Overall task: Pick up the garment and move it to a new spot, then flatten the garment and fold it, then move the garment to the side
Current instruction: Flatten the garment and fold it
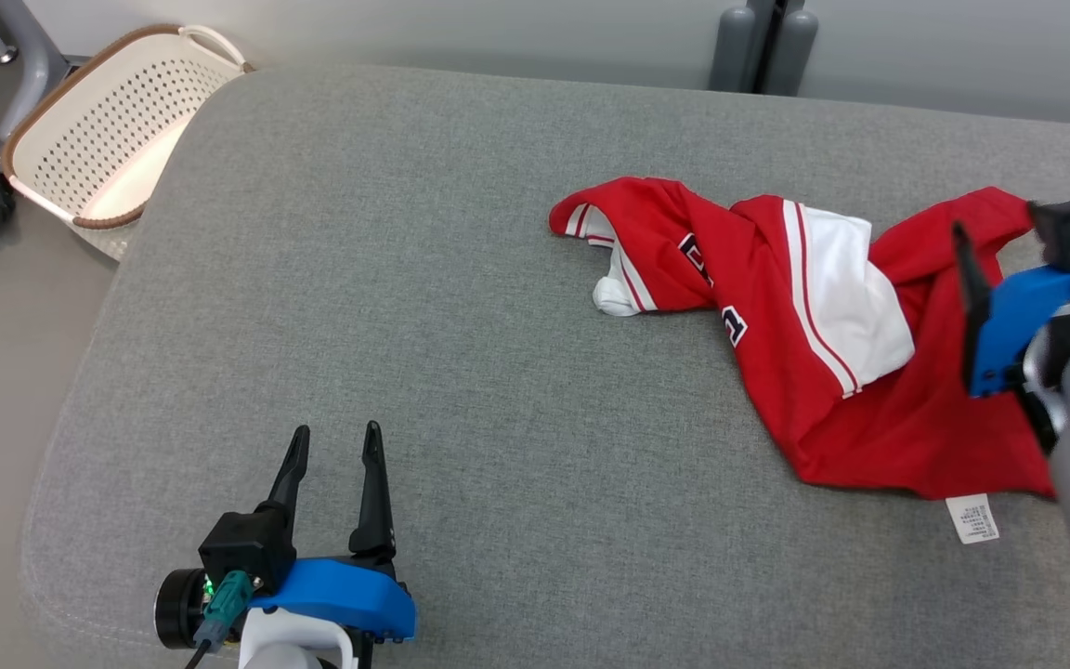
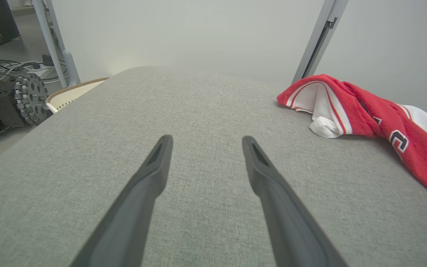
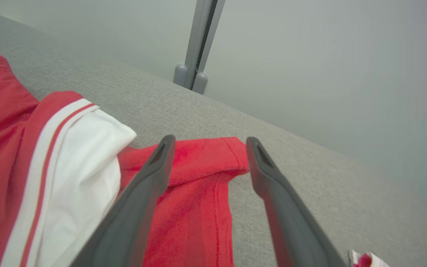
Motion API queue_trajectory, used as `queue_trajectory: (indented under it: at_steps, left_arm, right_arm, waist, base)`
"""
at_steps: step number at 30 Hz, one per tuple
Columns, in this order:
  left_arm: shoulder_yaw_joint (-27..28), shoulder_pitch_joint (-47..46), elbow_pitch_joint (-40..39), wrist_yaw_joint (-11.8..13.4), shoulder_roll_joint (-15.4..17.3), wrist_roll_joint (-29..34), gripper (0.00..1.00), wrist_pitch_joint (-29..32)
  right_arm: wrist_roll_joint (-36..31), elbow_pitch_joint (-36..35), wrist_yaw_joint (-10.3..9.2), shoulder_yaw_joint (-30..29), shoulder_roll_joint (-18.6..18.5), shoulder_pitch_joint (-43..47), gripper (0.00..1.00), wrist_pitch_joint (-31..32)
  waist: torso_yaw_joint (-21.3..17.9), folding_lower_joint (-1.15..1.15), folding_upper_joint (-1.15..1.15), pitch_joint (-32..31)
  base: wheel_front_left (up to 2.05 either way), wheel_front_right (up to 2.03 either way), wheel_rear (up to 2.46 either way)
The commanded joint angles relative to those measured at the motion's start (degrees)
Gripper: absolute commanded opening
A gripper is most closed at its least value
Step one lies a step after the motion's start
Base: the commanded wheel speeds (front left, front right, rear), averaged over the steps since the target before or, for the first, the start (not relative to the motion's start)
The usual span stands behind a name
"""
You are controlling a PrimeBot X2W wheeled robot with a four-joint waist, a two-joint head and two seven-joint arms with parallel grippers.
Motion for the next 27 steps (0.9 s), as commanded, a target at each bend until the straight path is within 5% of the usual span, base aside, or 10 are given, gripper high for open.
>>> queue_trajectory:
  at_steps: [1, 6, 15, 17, 19, 27]
  left_arm:
    - [0.3, 0.3, 0.1, -0.2, 0.0, 0.5, 1.0, -0.3]
    - [0.4, 0.4, -0.1, -0.4, 0.0, 0.6, 1.0, -0.3]
    - [0.3, -0.5, 0.2, -0.8, -0.1, 1.0, 1.0, -0.3]
    - [0.2, -0.6, 0.3, -0.8, -0.2, 1.0, 1.0, -0.3]
    - [0.2, -0.6, 0.3, -0.8, -0.2, 0.9, 1.0, -0.3]
    - [0.6, 0.5, 0.7, -0.6, -0.2, 0.9, 1.0, -0.3]
  right_arm:
    - [1.6, 0.0, 0.01, 1.3, 2.3, 1.5, 1.0, 0.4]
    - [6.5, 0.8, 0.01, 7.3, 5.7, 3.0, 1.0, 4.9]
    - [14.0, 0.8, 0.01, 14.4, 4.1, 2.5, 0.98, 13.0]
    - [15.0, 0.9, 0.01, 14.9, 3.8, 2.2, 0.4, 13.5]
    - [15.9, 0.5, 0.01, 15.3, 3.6, 2.0, 0.0, 12.8]
    - [17.9, -2.6, 0.01, 18.1, 4.2, 2.2, 0.0, 8.7]
  waist:
    - [-0.7, 0.0, 0.0, -0.8]
    - [-1.1, 0.0, 0.0, -0.9]
    - [0.9, 0.0, 0.0, 0.2]
    - [1.4, 0.0, 0.0, 0.2]
    - [1.7, 0.0, 0.0, 0.1]
    - [1.6, 0.0, 0.0, -1.5]
  base:
    - [0.0, 0.0, 0.0]
    - [0.0, 0.0, 0.0]
    - [0.0, 0.0, 0.0]
    - [0.0, 0.0, 0.0]
    - [0.0, 0.0, 0.0]
    - [0.0, 0.0, 0.0]
